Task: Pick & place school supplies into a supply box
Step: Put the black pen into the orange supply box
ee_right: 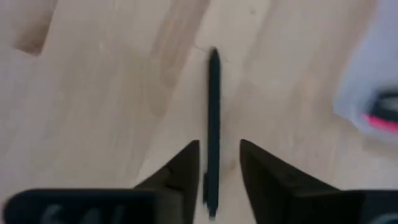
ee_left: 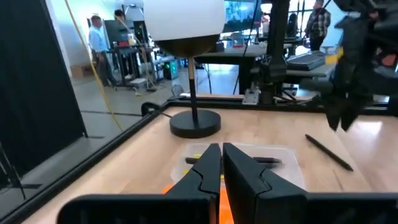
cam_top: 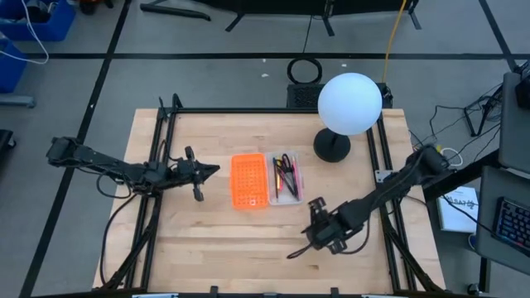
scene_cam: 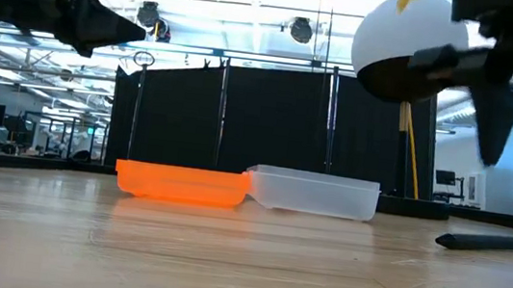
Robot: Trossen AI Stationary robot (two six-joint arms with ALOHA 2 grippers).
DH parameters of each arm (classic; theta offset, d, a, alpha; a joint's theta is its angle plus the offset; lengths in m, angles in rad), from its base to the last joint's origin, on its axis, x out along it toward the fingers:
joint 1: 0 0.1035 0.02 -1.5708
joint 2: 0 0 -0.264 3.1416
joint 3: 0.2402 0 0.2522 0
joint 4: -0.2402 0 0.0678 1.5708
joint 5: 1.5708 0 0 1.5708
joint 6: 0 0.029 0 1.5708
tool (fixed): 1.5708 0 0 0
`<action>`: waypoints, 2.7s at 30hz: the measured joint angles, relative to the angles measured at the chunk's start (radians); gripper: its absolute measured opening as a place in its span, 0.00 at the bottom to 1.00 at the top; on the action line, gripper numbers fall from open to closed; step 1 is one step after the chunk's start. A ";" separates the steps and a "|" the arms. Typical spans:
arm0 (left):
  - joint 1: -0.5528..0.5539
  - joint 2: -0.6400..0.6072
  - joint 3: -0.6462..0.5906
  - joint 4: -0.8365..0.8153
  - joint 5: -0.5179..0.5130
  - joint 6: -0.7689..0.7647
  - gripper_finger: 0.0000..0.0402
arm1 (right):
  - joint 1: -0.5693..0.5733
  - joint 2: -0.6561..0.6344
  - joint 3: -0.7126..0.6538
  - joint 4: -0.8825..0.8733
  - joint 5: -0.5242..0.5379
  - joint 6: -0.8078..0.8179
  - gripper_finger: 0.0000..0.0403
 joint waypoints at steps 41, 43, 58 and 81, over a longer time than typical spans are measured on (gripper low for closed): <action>0.000 0.000 0.000 -0.039 0.010 -0.105 0.06 | -0.079 0.130 -0.273 0.363 -0.097 -0.218 0.07; 0.000 0.000 0.000 -0.039 0.010 -0.105 0.06 | -0.078 0.130 -0.234 0.302 -0.079 -0.254 0.05; 0.000 0.000 0.001 -0.038 0.011 -0.099 0.06 | -0.091 0.133 0.140 -0.040 0.142 -0.520 0.05; 0.000 0.000 0.001 -0.074 0.011 -0.064 0.06 | -0.367 0.124 0.157 0.226 0.132 -1.583 0.05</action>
